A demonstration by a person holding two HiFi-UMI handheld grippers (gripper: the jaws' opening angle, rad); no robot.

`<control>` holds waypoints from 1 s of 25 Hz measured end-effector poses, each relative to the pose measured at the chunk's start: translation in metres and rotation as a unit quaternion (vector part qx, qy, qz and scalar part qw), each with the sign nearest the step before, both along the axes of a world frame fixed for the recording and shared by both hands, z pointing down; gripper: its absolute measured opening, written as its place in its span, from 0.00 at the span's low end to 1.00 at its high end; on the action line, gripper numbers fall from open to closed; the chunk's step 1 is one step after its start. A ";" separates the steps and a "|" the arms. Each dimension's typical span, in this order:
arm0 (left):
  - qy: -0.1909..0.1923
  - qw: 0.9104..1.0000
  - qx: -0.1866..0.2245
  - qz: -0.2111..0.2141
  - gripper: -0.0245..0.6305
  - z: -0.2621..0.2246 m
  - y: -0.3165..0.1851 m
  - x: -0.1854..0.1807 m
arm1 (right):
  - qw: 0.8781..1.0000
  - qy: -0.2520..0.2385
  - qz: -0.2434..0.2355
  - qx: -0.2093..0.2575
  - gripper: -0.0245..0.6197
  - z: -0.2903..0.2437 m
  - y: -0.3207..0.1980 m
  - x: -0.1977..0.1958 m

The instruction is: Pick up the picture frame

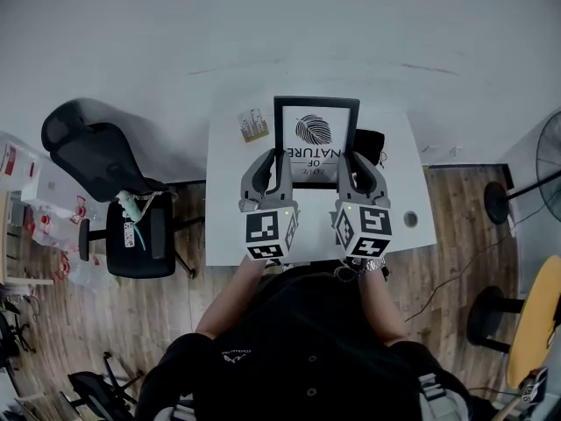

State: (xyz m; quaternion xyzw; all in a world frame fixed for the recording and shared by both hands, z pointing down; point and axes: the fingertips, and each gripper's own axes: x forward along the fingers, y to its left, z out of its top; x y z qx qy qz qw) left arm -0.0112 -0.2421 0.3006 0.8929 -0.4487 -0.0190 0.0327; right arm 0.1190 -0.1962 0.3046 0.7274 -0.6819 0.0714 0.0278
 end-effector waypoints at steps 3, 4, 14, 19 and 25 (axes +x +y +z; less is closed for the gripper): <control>0.003 1.000 0.027 -0.003 0.15 -0.014 0.002 -0.001 | 1.000 0.002 -0.001 0.018 0.14 -0.013 0.000 0.000; 0.003 0.999 0.033 -0.003 0.15 -0.017 0.003 -0.001 | 1.000 0.003 0.000 0.022 0.14 -0.015 0.000 -0.001; 0.011 0.999 0.043 -0.008 0.15 -0.014 0.008 -0.004 | 0.999 0.013 -0.006 0.034 0.14 -0.016 0.006 -0.004; 0.006 0.999 0.036 -0.010 0.15 -0.006 0.014 -0.006 | 1.000 0.009 -0.007 0.026 0.14 -0.007 0.010 -0.005; -0.003 1.000 0.026 -0.011 0.15 0.005 0.015 -0.009 | 1.000 0.003 -0.009 0.013 0.14 0.006 0.011 -0.008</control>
